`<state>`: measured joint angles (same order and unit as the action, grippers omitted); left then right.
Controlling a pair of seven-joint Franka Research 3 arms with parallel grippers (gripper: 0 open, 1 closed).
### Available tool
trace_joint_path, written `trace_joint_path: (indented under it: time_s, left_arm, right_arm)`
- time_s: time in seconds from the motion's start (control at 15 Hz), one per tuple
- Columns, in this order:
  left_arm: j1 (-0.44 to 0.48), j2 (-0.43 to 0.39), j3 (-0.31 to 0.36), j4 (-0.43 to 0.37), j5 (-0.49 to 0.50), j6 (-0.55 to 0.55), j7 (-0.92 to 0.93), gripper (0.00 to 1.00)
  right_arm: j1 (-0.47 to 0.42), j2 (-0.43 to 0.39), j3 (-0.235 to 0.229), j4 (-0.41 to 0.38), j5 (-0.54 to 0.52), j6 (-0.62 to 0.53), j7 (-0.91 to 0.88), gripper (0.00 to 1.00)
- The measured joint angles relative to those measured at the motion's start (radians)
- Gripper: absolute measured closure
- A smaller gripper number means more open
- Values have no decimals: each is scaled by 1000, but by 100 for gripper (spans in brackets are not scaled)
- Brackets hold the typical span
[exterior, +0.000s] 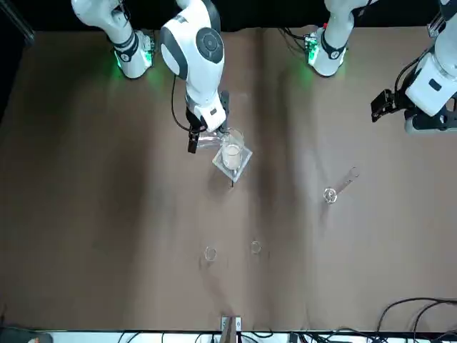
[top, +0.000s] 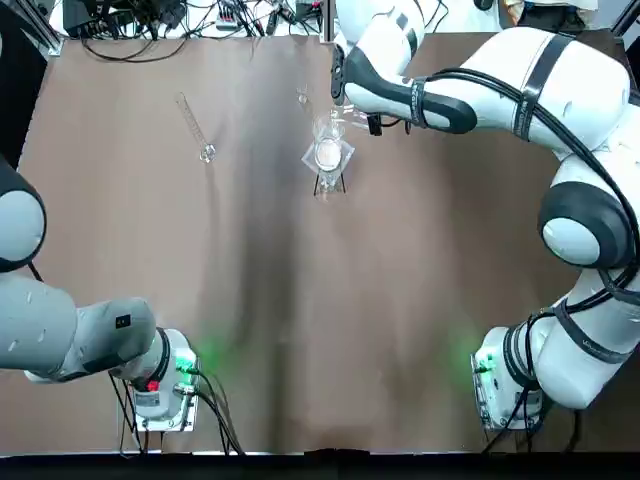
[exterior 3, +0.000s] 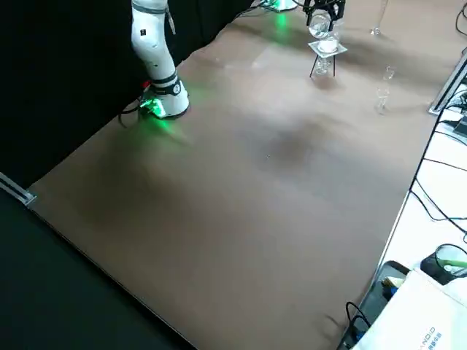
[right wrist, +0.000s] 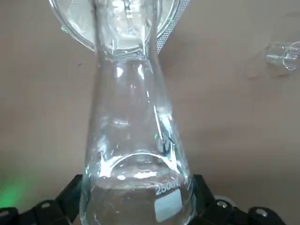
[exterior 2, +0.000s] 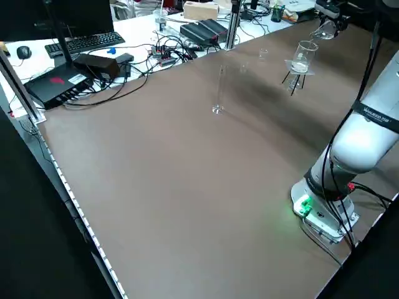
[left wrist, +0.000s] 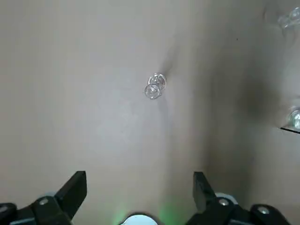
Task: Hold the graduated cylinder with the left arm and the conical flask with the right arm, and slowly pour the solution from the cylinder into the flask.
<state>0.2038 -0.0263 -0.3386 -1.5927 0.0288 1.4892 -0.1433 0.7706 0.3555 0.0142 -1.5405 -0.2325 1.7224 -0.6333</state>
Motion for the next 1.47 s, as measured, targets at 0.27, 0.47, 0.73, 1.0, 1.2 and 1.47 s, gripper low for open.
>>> trace_joint_path:
  time_s: [0.27,0.47,0.73,1.0,1.2,1.47]
  left_arm:
    - [-134,-2,124,3,-5,6,-36,0]
    - [-232,-16,242,3,-29,15,-44,0]
    - [-241,-25,262,3,-34,15,-44,0]
    - [-242,-25,262,2,-34,15,-44,0]
    - [-242,-25,263,2,-34,15,-44,0]
    - [-243,-25,267,2,-34,15,-44,0]
  right_arm:
    - [-2,0,-5,4,4,0,0,4]
    - [-14,0,-7,6,38,0,-8,4]
    - [-53,0,-9,21,122,0,-63,4]
    - [-77,0,-10,30,190,0,-102,4]
    - [-101,0,-10,37,229,0,-128,4]
    - [-124,0,-11,42,277,0,-167,4]
